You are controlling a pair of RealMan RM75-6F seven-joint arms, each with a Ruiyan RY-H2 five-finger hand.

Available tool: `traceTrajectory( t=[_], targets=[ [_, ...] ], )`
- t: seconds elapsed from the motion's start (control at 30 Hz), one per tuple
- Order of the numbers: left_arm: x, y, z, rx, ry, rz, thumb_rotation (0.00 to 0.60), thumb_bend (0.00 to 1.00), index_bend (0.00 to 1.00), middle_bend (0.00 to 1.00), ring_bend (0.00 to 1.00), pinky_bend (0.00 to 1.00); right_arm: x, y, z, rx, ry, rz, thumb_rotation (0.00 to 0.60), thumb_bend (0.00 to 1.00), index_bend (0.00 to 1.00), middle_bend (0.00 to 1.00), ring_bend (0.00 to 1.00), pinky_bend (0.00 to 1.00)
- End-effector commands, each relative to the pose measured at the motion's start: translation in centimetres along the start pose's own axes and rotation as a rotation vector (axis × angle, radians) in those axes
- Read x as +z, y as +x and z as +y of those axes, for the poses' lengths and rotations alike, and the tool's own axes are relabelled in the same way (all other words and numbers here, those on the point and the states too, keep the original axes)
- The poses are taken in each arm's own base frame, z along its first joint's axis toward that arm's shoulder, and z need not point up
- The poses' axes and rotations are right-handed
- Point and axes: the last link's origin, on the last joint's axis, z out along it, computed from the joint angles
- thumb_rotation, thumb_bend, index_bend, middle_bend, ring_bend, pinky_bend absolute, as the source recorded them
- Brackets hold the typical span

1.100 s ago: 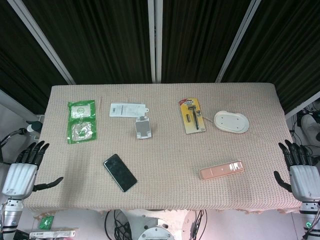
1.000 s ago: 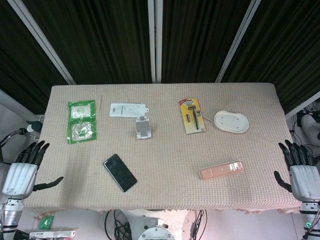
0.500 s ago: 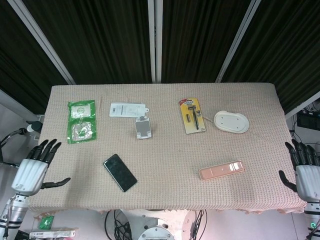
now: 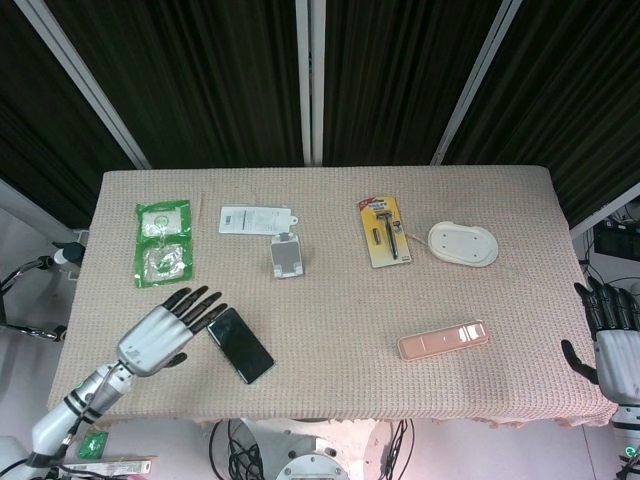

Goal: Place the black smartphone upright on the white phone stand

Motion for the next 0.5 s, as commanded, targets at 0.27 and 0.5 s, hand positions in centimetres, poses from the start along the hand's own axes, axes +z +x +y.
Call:
traceTrajectory(
  t=[0.27,0.5],
  targets=[
    [5.3,-2.0,2.7,0.198,-0.291,-0.106,0.6,0.05,0.05,0.05,0.05,0.2,-0.5,0.5,0.6,-0.006,-0.018,0.01,0.6,0.23,0.0,0.0,0.0,0.0],
    [6.5,-2.7,2.2,0.21,-0.309,-0.177,0.6,0.05,0.05,0.05,0.05,0.2,-0.7,0.6,0.7,-0.002,-0.022,0.012,0.6,0.23,0.0,0.0,0.0,0.0]
  ],
)
